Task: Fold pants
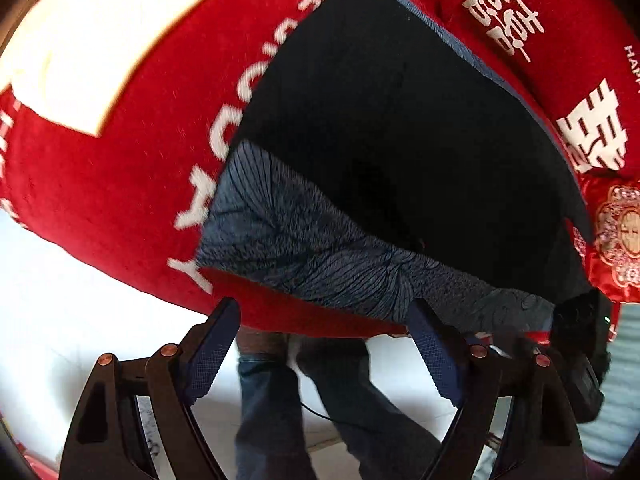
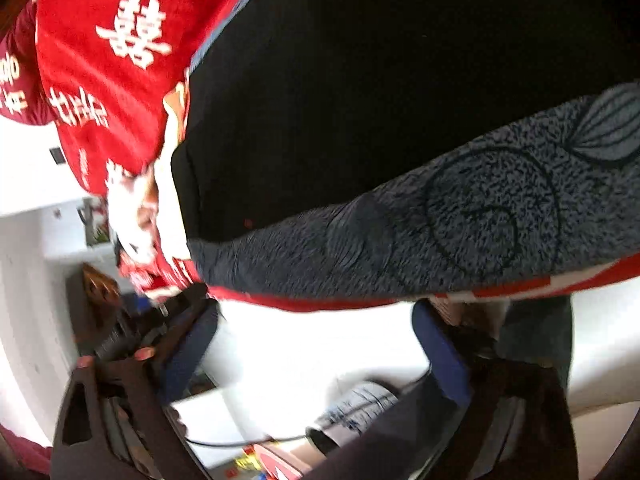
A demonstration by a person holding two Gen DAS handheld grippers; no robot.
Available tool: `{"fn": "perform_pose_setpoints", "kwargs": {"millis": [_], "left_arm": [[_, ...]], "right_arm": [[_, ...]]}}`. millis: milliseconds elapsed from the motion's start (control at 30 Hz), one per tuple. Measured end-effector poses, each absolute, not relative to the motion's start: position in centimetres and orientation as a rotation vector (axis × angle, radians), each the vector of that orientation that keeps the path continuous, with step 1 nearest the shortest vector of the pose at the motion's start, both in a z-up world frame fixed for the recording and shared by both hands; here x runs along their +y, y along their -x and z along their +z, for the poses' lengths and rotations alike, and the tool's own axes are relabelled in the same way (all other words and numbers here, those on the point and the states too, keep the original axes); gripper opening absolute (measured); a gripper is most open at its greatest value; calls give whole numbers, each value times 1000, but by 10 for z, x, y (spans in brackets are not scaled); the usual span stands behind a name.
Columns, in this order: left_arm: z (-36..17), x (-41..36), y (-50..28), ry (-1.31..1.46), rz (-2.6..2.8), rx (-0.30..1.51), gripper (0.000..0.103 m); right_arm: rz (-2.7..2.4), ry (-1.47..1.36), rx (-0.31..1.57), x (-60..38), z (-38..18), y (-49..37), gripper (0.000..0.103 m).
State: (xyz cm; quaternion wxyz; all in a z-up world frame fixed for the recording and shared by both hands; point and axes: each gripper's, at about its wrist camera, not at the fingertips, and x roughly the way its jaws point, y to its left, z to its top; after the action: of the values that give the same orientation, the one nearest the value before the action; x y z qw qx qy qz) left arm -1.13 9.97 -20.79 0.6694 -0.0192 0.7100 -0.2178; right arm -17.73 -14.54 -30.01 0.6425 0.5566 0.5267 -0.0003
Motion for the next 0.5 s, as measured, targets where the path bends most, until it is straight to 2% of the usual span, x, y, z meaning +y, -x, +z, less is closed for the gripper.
{"fn": "perform_pose_setpoints", "kwargs": {"millis": [33,133,233,300,367,500], "left_arm": [[-212,101,12,64,-501,1606,87],[-221,102,12,109,-521,1619,87],[-225,104,11,159,-529,1635,87],[-229,102,11,184,-538,1647,87],[-231,100,10,224,-539,1663,87],[-233,94,-3,534,-569,1718,87]], "right_arm": [[-5,-1295,1181,-147,-305,178,77],[-3,-1416,1139,-147,-323,181,65],[0,-1533,1085,-146,-336,184,60],[26,-1598,1030,-145,-340,182,46],[36,-1616,999,-148,-338,176,11],[165,-1556,921,-155,-301,165,9]]}}
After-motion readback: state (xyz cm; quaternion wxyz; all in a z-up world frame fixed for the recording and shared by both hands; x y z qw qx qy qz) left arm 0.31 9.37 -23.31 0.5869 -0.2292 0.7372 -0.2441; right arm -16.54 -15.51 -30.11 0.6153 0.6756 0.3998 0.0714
